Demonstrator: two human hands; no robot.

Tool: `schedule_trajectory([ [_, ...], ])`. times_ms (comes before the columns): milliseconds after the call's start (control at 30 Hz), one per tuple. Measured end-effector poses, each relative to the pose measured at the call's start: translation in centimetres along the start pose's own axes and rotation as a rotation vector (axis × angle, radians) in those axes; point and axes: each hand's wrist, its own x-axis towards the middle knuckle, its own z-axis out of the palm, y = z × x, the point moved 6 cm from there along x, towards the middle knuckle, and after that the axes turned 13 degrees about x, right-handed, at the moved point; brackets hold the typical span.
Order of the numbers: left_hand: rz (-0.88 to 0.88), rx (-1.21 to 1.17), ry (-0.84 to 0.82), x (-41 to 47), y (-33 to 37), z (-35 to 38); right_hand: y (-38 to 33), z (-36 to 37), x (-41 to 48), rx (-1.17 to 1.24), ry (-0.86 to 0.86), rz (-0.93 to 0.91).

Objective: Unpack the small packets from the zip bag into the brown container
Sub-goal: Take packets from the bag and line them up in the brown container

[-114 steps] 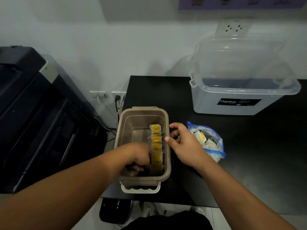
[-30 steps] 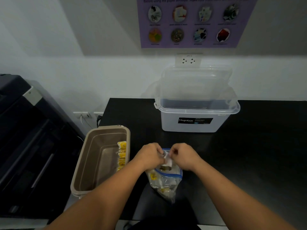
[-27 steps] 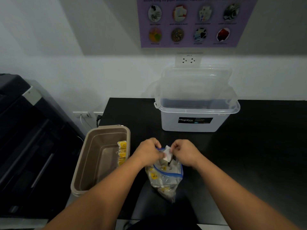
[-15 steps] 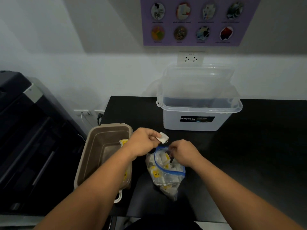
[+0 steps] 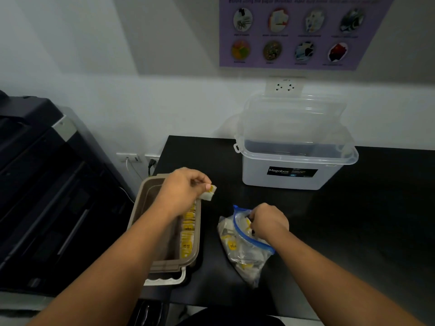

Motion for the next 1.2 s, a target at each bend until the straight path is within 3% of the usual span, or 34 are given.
schedule_trajectory([
  [233, -0.121, 0.142, 0.019, 0.6, -4.2, -2.8, 0.0, -0.7, -0.1, 0.064, -0.028, -0.003],
  [400, -0.236, 0.459, -0.145, 1.9, -6.4, -2.3, 0.1, -1.7, -0.3, 0.111, -0.018, -0.029],
  [633, -0.245, 0.892, -0.324, 4.2, -8.4, 0.9, -1.0, -3.0, -1.3, 0.1, -0.013, -0.151],
  [800, -0.289, 0.895, -0.396, 4.8, -8.7, 2.2, -1.9, -4.5, -2.4, 0.165, 0.033, -0.213],
  [1000, -0.196, 0.837, -0.208, 4.9, -9.4, 3.3, -2.9, -5.7, -3.1, 0.22, 0.068, -0.288],
  [1200, -0.165, 0.907, -0.126, 4.1, -9.1, 3.5, -3.8, -6.4, -3.7, 0.28, 0.061, -0.35],
])
